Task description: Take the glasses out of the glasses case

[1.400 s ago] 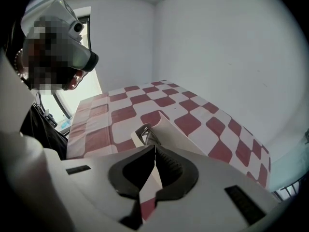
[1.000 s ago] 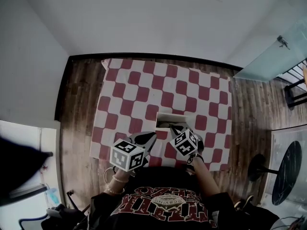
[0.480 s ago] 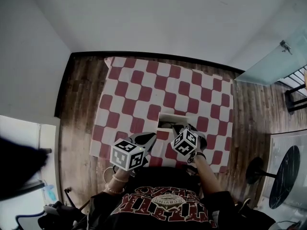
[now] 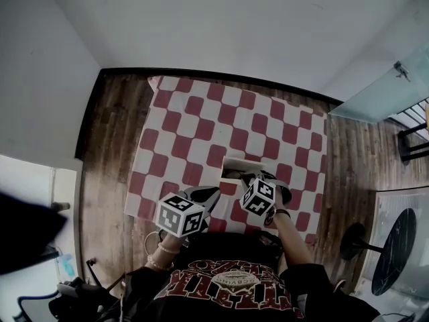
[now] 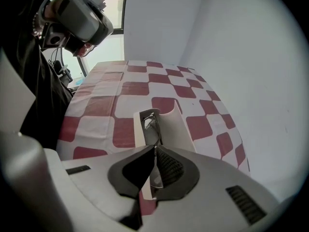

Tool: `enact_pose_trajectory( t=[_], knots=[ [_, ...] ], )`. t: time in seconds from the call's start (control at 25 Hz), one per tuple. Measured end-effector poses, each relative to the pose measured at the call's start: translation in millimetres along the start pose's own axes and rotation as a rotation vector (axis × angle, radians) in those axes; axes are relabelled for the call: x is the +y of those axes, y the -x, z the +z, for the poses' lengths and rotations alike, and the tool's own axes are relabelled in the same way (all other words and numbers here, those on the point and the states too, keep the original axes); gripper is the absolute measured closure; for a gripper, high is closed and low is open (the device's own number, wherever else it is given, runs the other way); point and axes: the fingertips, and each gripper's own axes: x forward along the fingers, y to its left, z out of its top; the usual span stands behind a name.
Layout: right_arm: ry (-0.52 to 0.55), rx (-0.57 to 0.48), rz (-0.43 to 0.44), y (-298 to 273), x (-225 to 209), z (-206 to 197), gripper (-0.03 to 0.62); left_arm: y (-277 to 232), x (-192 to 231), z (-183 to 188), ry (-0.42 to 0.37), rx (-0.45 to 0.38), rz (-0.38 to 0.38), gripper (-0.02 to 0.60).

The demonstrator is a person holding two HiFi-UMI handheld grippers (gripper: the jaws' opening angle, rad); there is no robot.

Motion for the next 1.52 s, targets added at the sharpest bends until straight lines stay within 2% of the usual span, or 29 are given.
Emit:
enact_pose_trajectory(
  t=[0.28,0.56,0.68,0.92,1.12,1.36,1.52],
  knots=[
    [0.125,0.057,0.014,-5,0,0,0.571,1,4,-2,0.013,-0.004,0.003,0.572],
    [0.203,0.091,0.073,-6,2,-1,0.571,2,9,-2,0.029,-0.008,0.007,0.572],
    [0.202,0.098,0.111,-5,4,0,0.571,3,10,-3,0.036,-0.010,0.008,0.572],
    [0.245,0.135,0.113,-10,6,-3,0.571,5,16,-5,0.048,-0.013,0.013,0.572],
    [0.265,0.155,0.150,-9,6,1,0.569,7,19,-6,0.059,-0.017,0.015,0.572],
    [0.257,0.239,0.224,-13,6,2,0.569,8,20,-8,0.065,-0.018,0.015,0.572],
    [0.242,0.279,0.235,-14,5,3,0.569,9,21,-8,0.070,-0.021,0.017,0.572]
  ],
)
